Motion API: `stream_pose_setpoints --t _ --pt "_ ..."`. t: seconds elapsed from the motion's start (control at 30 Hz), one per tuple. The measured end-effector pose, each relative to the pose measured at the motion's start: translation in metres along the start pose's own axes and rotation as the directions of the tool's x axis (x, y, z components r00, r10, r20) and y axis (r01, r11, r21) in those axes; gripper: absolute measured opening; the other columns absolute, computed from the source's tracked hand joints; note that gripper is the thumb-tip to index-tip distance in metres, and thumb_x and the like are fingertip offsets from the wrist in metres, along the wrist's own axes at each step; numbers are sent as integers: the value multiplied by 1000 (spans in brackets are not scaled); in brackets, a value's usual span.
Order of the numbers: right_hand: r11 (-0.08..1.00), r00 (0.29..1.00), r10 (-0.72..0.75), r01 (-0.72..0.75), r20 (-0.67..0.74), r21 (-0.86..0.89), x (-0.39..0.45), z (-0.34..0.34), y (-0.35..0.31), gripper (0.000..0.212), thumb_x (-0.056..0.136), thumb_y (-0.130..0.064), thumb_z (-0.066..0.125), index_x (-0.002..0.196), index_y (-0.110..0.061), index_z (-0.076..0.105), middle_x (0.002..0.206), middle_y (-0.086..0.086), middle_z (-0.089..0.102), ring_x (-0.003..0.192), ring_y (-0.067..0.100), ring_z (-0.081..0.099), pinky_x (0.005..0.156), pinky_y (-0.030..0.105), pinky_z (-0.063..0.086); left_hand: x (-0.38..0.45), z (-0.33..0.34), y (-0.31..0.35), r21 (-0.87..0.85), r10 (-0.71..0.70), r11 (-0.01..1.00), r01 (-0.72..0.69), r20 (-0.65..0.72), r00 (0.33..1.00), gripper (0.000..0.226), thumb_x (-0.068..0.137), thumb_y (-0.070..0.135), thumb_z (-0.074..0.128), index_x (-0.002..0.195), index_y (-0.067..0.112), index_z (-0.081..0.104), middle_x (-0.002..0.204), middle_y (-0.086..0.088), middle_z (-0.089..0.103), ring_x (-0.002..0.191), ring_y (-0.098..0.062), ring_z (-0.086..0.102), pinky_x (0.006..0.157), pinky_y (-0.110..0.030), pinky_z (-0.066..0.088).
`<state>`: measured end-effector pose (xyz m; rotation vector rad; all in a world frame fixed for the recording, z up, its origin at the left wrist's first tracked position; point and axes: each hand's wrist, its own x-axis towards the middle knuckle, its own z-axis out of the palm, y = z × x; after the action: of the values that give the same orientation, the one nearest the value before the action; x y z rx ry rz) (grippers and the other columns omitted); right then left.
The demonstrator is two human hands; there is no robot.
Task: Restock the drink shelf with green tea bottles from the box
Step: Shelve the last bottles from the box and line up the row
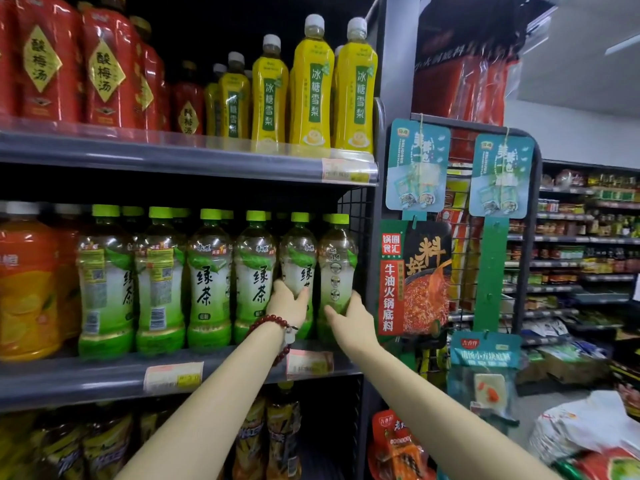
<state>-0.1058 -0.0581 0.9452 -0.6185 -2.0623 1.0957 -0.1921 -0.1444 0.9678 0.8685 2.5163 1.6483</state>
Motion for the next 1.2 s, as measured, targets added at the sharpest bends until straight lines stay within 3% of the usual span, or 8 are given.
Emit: stream_pose_setpoints --t 0.17,0.33,0.47,0.63,0.8,0.87,0.97,1.2 --pt "999 1000 29 -29 -1 -22 2 -4 -1 39 92 -20 58 127 -8 44 124 10 60 95 16 52 79 24 39 -1 -5 -6 69 22 997 -26 61 998 73 97 37 39 147 2 -1 154 -15 21 139 -27 30 110 -35 29" --pt "996 985 83 -87 -151 -19 -4 11 -6 69 85 -29 70 138 -2 34 133 17 53 123 31 53 96 38 45 -4 -10 -12 66 62 996 -68 82 995 76 95 41 42 147 3 2 156 -12 16 143 -24 21 113 -36 23" --pt "998 993 61 -59 -102 17 -7 9 -7 62 97 -30 51 145 -2 24 143 17 44 131 30 45 102 36 39 -10 -7 -18 106 137 985 -138 25 990 75 94 35 47 147 5 4 155 -12 20 141 -25 26 111 -36 27" --pt "998 987 55 -60 -150 -29 -8 5 -2 39 101 -18 42 138 -6 37 125 17 59 108 28 58 78 27 38 -12 -5 -20 94 169 981 -171 26 985 73 95 30 47 148 6 3 155 -11 19 141 -24 26 111 -34 27" --pt "997 964 76 -69 -254 37 -15 15 -6 23 96 -18 52 101 -15 30 109 16 60 85 23 55 69 33 43 -8 -7 -19 61 148 987 -151 60 987 70 96 26 44 148 6 1 156 -11 17 142 -24 22 113 -35 23" --pt "996 971 77 -68 -228 49 -16 15 -6 26 96 -19 52 111 -13 32 114 17 60 90 25 57 74 36 47 -8 -6 -18 33 135 990 -137 49 990 70 96 24 44 148 6 1 156 -11 16 143 -24 20 114 -36 21" --pt "999 985 44 -45 -165 -4 -16 15 -5 64 98 -22 50 150 -16 13 137 12 52 120 29 53 97 39 43 -7 -7 -18 13 127 992 -128 64 990 69 96 22 45 148 6 3 156 -11 17 143 -24 21 114 -36 21" --pt "990 975 7 -39 -224 -138 -12 13 -4 49 95 -20 52 140 -12 33 126 8 60 113 27 59 91 43 52 -1 -20 -23 -71 190 981 -180 172 967 61 93 19 51 145 6 21 149 -5 32 135 -15 33 115 -36 26"
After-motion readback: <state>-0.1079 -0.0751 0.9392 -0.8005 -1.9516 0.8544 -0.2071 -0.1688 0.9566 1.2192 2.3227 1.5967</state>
